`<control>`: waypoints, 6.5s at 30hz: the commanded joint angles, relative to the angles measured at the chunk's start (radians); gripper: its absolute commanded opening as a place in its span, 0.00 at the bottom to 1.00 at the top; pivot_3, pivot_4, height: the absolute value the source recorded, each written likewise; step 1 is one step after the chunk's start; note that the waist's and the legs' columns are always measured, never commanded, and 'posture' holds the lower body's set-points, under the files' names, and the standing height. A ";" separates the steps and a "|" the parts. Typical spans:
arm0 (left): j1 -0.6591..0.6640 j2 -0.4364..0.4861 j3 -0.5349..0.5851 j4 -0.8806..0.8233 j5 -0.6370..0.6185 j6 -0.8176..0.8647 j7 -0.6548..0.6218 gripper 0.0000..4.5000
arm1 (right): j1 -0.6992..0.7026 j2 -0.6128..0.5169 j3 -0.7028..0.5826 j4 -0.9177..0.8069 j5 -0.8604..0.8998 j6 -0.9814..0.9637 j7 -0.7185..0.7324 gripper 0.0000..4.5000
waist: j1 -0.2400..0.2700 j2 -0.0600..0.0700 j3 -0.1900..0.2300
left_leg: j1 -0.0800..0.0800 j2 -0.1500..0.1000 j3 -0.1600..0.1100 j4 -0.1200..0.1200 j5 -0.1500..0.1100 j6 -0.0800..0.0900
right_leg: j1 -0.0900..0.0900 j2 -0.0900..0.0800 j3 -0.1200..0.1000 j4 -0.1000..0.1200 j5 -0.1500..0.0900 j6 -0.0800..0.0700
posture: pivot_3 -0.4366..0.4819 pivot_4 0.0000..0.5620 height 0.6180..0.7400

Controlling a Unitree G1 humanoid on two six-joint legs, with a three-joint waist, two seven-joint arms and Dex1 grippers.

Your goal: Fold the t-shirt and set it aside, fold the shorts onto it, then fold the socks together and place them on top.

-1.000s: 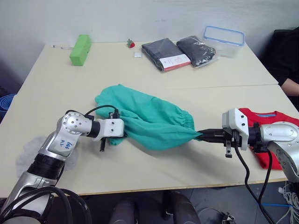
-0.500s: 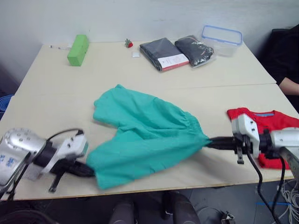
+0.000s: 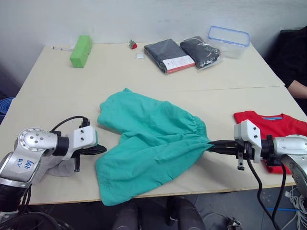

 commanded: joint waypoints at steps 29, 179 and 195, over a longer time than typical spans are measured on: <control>-0.036 -0.019 -0.230 -0.023 0.221 -0.088 0.092 0.66 | -0.056 0.010 0.025 -0.051 0.026 0.047 -0.027 0.00 | 0.007 0.003 -0.002 | 0.002 -0.001 0.000 0.001 0.001 0.000 | 0.001 -0.001 0.002 -0.002 0.000 0.000 | 0.48 0.27 1.00; -0.467 0.148 -0.153 0.207 0.050 0.015 -0.291 0.01 | 0.200 -0.072 -0.135 -0.175 0.407 0.210 -0.093 0.00 | 0.013 0.008 0.018 | 0.016 0.001 0.000 0.015 -0.020 0.000 | 0.001 -0.010 -0.053 0.006 0.007 -0.026 | 0.48 0.27 1.00; -1.304 -0.559 -0.366 1.474 0.538 -0.802 0.502 0.01 | 0.062 0.128 -0.282 -0.068 0.455 0.405 -0.532 0.00 | 0.004 -0.004 0.018 | 0.009 0.000 0.006 0.015 -0.019 0.006 | -0.001 -0.005 -0.051 -0.007 0.016 -0.016 | 0.48 0.27 1.00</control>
